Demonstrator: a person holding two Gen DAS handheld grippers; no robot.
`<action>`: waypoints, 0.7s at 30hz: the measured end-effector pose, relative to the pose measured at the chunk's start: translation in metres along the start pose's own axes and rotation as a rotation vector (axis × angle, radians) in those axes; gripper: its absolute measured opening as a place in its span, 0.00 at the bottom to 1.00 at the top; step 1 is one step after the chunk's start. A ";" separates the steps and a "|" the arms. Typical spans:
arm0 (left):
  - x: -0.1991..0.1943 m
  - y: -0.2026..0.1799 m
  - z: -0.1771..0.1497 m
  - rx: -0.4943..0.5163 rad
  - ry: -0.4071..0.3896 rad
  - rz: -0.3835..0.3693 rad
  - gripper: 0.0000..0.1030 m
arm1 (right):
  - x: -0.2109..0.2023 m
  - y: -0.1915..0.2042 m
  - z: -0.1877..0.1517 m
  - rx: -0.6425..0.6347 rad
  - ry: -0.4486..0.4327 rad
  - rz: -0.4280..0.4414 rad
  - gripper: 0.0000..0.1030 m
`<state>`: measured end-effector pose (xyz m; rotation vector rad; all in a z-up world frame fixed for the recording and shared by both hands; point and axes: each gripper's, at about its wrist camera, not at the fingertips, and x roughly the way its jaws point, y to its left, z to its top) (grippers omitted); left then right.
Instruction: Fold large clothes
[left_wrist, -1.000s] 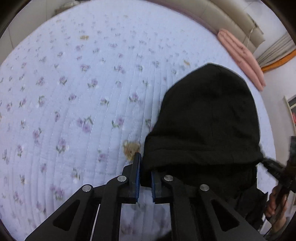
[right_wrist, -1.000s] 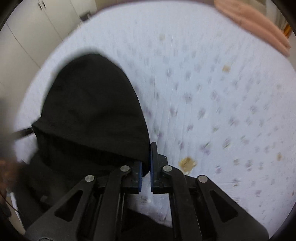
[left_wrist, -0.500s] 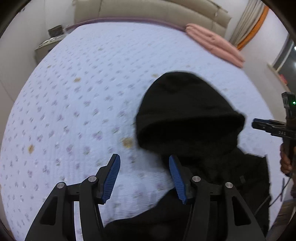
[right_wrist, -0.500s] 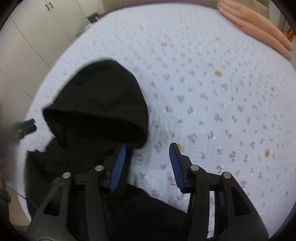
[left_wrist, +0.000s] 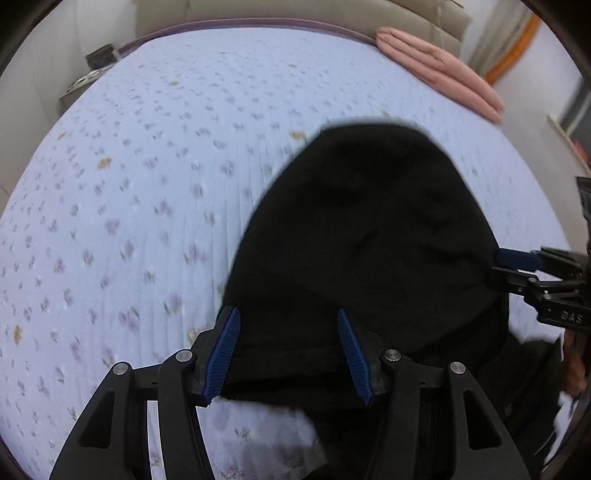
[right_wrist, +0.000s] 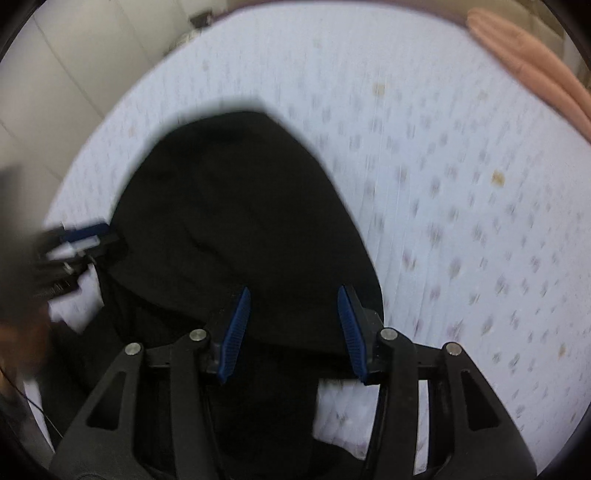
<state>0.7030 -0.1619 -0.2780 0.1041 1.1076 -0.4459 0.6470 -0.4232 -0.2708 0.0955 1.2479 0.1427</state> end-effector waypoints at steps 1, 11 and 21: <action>0.002 -0.002 -0.005 0.019 -0.006 0.020 0.57 | 0.005 -0.003 -0.006 0.007 0.008 0.008 0.45; -0.020 0.014 -0.001 -0.037 -0.031 0.006 0.78 | -0.017 -0.025 0.002 0.025 0.031 0.125 0.49; -0.027 0.045 0.037 -0.167 -0.018 -0.152 0.77 | -0.034 -0.087 0.010 0.191 0.011 0.219 0.61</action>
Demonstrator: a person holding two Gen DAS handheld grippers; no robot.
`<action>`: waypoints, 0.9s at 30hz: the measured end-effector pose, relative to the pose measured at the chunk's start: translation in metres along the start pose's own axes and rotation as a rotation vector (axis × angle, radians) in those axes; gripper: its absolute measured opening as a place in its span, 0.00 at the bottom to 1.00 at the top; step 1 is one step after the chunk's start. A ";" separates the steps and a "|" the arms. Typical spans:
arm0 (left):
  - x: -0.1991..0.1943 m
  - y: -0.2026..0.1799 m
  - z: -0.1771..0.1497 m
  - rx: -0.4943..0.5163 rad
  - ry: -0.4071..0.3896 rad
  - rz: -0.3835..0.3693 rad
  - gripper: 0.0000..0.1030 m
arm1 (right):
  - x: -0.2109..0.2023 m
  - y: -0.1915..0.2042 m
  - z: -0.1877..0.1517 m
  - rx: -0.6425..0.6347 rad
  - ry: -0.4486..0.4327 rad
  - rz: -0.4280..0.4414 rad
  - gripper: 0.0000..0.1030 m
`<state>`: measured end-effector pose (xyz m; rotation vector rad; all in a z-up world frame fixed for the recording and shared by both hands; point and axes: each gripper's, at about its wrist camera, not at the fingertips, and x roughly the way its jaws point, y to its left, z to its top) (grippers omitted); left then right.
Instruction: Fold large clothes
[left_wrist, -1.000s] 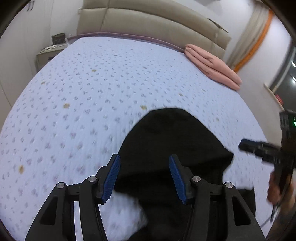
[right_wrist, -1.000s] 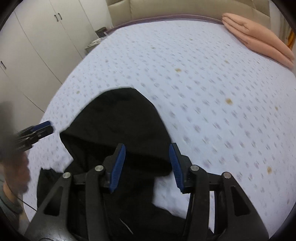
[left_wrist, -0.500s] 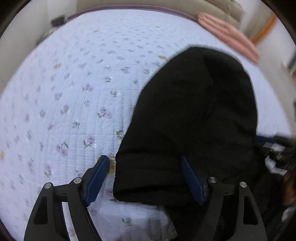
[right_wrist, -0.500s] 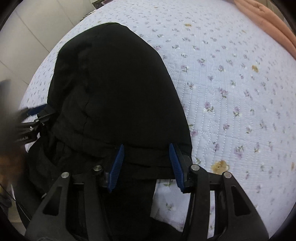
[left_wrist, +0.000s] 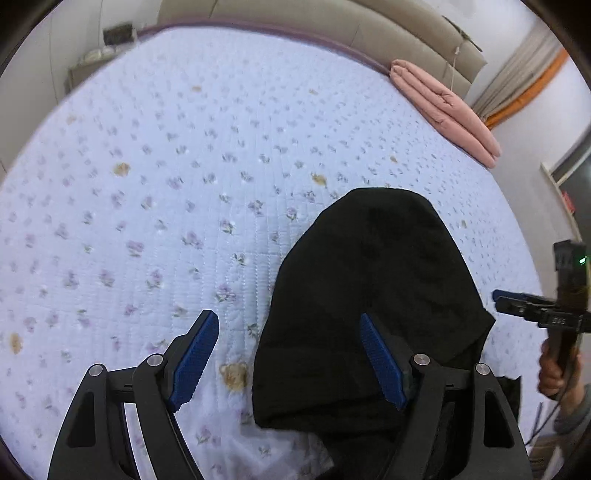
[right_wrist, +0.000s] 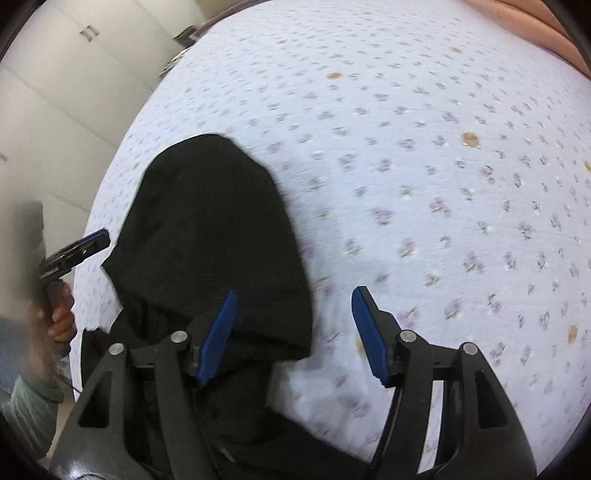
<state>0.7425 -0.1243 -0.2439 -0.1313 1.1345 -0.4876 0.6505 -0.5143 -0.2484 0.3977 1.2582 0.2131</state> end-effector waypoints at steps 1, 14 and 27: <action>0.007 0.000 0.002 -0.014 0.028 -0.022 0.77 | 0.003 -0.004 0.000 0.019 0.019 0.027 0.61; 0.073 -0.017 0.002 -0.050 0.101 -0.068 0.28 | 0.048 0.032 0.005 -0.009 0.078 0.200 0.31; -0.085 -0.104 -0.056 0.170 -0.190 0.035 0.14 | -0.106 0.130 -0.085 -0.273 -0.176 0.058 0.08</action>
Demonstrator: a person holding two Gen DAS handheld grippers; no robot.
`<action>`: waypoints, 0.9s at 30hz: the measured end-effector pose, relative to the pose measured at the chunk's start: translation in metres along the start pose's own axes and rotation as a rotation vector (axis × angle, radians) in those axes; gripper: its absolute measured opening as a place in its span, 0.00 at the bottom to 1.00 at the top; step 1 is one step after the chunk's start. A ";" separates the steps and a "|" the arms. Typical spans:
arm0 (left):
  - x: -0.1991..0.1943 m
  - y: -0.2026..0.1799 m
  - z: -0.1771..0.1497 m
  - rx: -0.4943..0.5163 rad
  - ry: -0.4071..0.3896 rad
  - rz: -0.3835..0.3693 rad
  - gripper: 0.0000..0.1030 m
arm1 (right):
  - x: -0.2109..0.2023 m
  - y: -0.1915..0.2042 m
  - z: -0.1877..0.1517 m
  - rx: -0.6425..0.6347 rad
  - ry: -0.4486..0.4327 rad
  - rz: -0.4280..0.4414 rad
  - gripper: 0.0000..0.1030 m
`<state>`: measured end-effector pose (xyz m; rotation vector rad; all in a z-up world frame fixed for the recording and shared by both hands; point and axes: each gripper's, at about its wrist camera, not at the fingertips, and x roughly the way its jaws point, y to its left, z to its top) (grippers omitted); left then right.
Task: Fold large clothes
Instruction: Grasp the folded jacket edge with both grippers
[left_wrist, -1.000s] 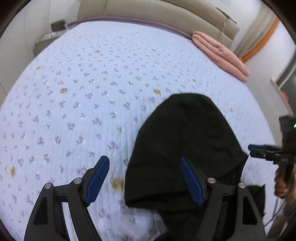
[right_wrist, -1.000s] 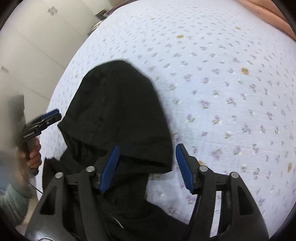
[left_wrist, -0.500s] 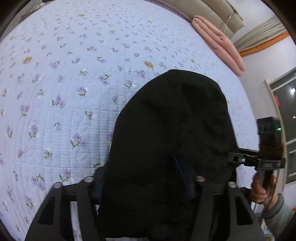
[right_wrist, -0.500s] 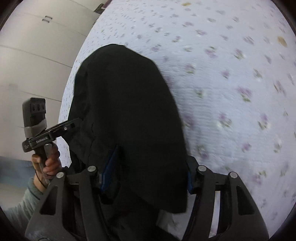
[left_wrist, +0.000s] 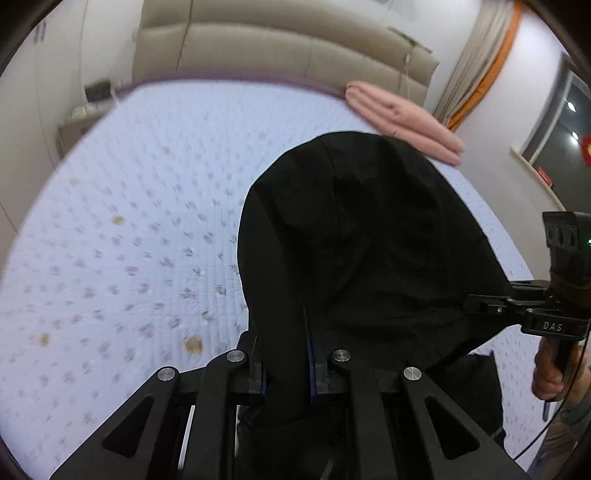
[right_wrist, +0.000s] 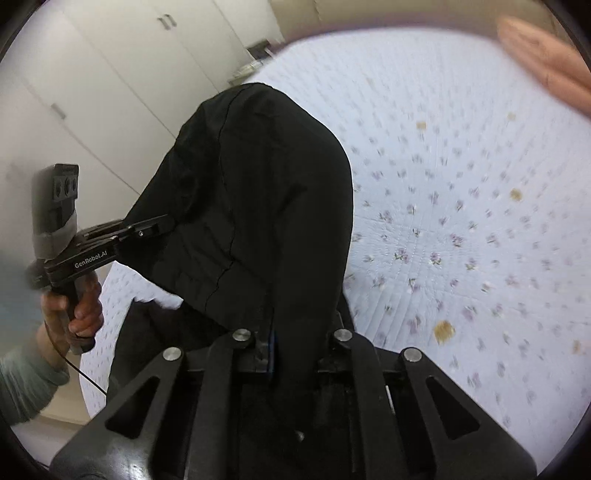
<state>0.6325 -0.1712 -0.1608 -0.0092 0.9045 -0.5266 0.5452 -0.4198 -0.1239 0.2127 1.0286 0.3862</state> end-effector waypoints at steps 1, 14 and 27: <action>-0.017 -0.008 -0.007 0.015 -0.015 0.010 0.14 | -0.012 0.011 -0.006 -0.023 -0.012 -0.018 0.08; -0.160 -0.074 -0.184 0.194 0.107 0.231 0.26 | -0.084 0.157 -0.177 -0.397 0.009 -0.450 0.14; -0.158 -0.019 -0.158 0.050 0.105 0.253 0.24 | -0.104 0.119 -0.144 -0.019 0.010 -0.324 0.30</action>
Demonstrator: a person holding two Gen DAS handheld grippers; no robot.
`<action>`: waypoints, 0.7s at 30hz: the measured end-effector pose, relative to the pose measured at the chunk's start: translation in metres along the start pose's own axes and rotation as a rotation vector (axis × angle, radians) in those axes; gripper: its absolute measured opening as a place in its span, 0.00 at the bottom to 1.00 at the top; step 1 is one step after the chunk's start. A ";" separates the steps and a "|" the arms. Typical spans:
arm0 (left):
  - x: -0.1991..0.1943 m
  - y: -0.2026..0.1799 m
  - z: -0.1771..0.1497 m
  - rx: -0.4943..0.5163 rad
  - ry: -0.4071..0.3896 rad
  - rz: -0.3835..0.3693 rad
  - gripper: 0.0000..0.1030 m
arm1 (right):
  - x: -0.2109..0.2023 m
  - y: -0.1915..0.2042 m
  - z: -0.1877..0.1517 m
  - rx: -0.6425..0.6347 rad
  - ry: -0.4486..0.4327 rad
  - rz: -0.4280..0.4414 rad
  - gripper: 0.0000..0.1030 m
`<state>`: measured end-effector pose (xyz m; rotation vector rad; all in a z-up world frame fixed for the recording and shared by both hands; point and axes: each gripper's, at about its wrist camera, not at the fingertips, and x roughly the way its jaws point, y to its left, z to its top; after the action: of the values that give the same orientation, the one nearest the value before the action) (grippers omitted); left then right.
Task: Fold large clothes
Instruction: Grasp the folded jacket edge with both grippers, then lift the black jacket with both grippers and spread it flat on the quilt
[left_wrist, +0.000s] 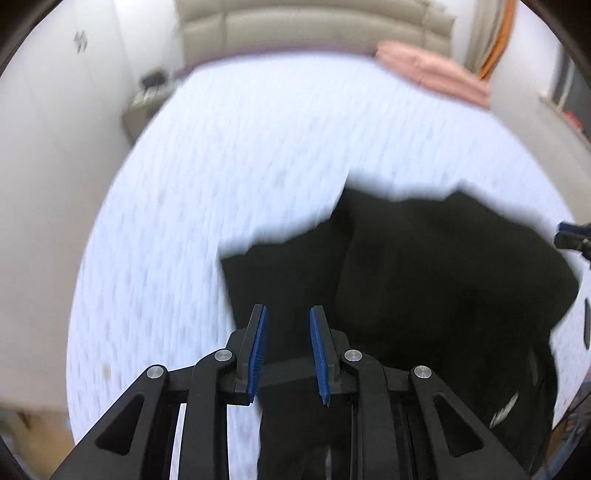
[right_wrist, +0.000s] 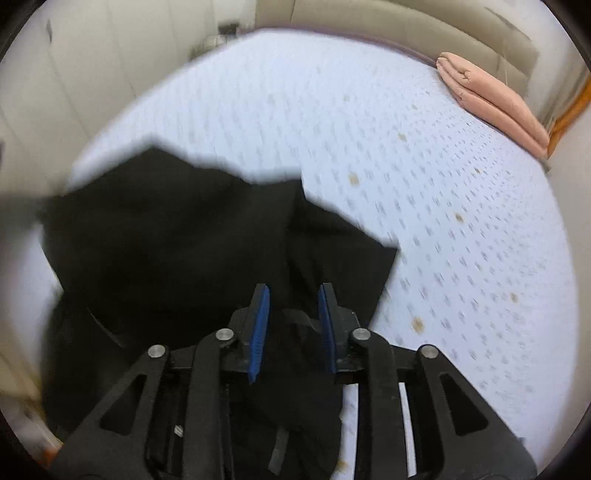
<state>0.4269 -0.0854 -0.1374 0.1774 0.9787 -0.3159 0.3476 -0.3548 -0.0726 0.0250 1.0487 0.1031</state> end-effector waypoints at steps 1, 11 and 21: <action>-0.001 -0.004 0.018 -0.002 -0.027 -0.019 0.24 | 0.001 0.005 0.015 0.021 -0.021 0.038 0.34; 0.037 -0.049 0.034 0.033 0.094 -0.416 0.25 | 0.047 0.070 0.028 0.040 0.141 0.228 0.51; 0.085 -0.064 -0.095 -0.031 0.281 -0.450 0.25 | 0.107 0.059 -0.103 0.093 0.362 0.160 0.50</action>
<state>0.3747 -0.1337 -0.2607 -0.0323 1.2999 -0.7013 0.3074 -0.2883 -0.2124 0.1804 1.4127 0.2096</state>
